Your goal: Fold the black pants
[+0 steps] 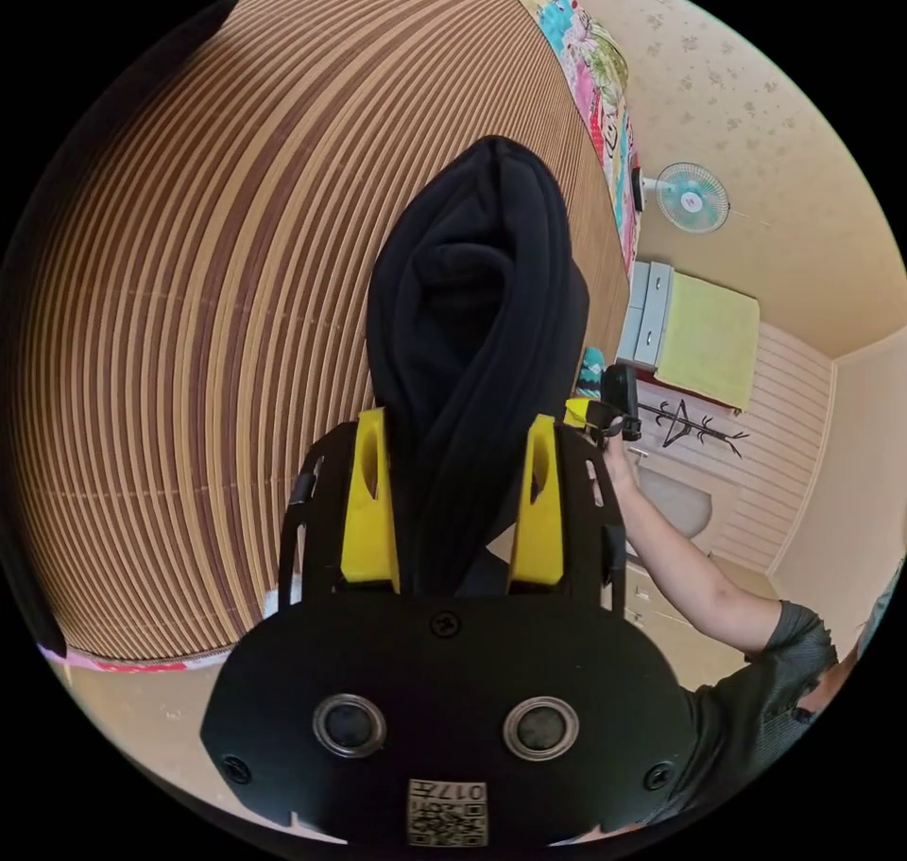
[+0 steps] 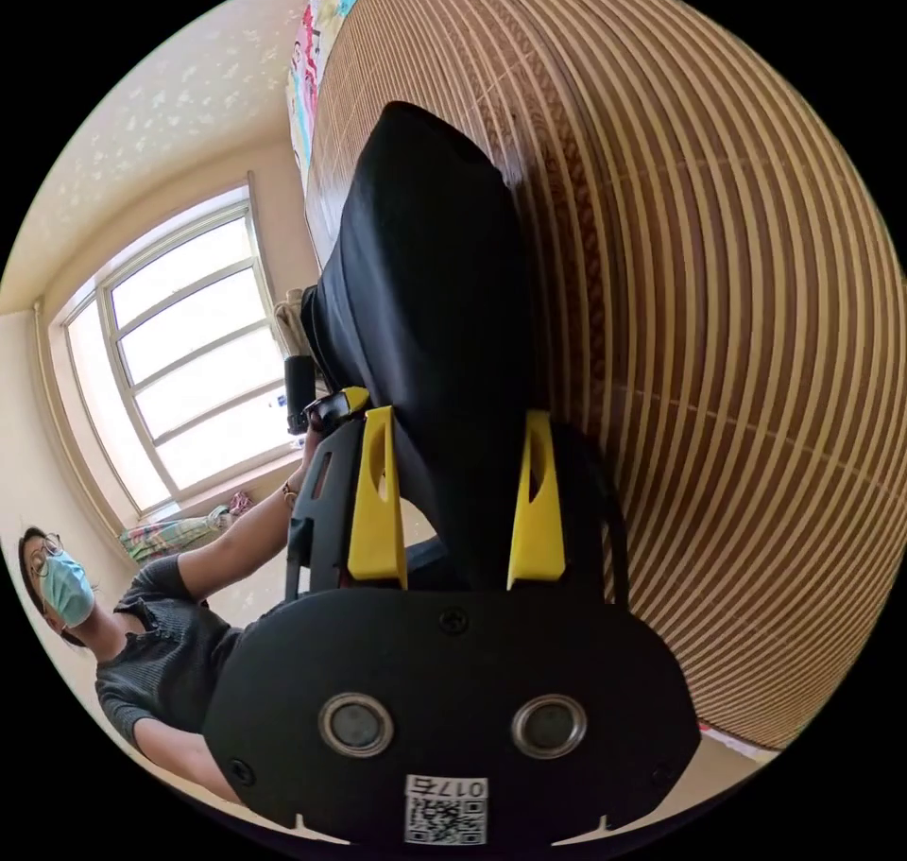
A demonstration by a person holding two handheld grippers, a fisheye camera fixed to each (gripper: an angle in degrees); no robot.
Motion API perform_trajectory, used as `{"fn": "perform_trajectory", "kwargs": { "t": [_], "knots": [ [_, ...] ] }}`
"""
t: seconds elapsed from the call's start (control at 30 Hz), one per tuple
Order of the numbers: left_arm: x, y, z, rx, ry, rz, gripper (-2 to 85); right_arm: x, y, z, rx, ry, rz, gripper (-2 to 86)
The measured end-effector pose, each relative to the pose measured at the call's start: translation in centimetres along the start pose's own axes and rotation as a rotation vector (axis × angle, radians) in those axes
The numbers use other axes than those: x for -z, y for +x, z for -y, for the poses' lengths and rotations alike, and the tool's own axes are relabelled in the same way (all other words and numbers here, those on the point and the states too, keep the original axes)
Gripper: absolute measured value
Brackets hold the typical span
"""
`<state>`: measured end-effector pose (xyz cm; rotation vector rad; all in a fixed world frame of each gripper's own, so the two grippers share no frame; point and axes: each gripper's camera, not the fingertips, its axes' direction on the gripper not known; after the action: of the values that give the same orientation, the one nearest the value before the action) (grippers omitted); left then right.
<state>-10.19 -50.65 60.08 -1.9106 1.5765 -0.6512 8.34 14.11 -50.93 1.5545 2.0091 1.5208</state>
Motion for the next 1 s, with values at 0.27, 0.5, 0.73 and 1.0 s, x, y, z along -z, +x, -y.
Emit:
{"fn": "perform_trajectory", "kwargs": {
  "t": [0.27, 0.5, 0.73, 1.0],
  "knots": [
    [0.2, 0.5, -0.1, -0.013, -0.034, 0.032, 9.4, -1.0, 0.7, -2.8, -0.100, 0.112, 0.204, 11.4],
    [6.3, 0.8, -6.1, -0.106, -0.099, 0.126, 8.5, -4.7, -6.5, -6.4, -0.041, 0.004, 0.211, 8.4],
    [20.2, 1.9, -11.8, -0.200, -0.025, 0.217, 8.4, -11.7, -16.7, -6.0, 0.076, -0.044, 0.324, 8.2],
    [40.3, 0.5, -10.1, -0.096, 0.308, 0.494, 10.2, -22.5, -22.8, 1.2, 0.145, 0.023, 0.418, 9.3]
  ]
}}
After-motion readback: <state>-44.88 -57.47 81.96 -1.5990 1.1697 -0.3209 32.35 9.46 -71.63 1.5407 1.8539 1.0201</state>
